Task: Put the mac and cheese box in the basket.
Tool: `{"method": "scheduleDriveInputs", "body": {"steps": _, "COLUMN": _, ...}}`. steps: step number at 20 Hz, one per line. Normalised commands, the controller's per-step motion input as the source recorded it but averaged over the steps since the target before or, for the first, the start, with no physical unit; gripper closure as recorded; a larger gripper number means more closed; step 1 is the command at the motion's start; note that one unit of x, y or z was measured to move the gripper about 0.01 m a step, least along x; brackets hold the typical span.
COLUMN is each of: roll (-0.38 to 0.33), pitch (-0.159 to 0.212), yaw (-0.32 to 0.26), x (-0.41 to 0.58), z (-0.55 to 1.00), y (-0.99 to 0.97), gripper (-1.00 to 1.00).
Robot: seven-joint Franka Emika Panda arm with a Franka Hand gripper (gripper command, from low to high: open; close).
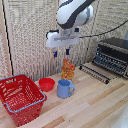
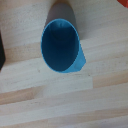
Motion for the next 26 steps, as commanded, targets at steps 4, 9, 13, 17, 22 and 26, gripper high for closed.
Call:
{"method": "scheduleDriveInputs", "body": {"steps": 4, "roll": 0.048, "pitch": -0.058, "yaw": -0.085, "x": 0.232, "z": 0.0, "y": -0.77, "gripper": -1.0}}
{"method": "scheduleDriveInputs", "body": {"steps": 9, "roll": 0.062, "pitch": -0.084, "yaw": -0.093, "x": 0.081, "z": 0.0, "y": -0.82, "gripper": -1.0}}
{"method": "scheduleDriveInputs", "body": {"steps": 13, "roll": 0.031, "pitch": -0.05, "yaw": -0.042, "x": 0.0, "z": -0.09, "y": -0.58, "gripper": -1.0}}
{"method": "scheduleDriveInputs", "body": {"steps": 17, "roll": 0.0, "pitch": -0.005, "yaw": 0.0, "x": 0.0, "z": -0.34, "y": -0.13, "gripper": -1.0}}
{"method": "scheduleDriveInputs", "body": {"steps": 22, "roll": -0.011, "pitch": 0.0, "yaw": 0.0, "x": 0.028, "z": -0.42, "y": -0.09, "gripper": -1.0}}
{"method": "scheduleDriveInputs", "body": {"steps": 26, "roll": -0.032, "pitch": 0.0, "yaw": 0.008, "x": 0.159, "z": -0.43, "y": -0.21, "gripper": -1.0}}
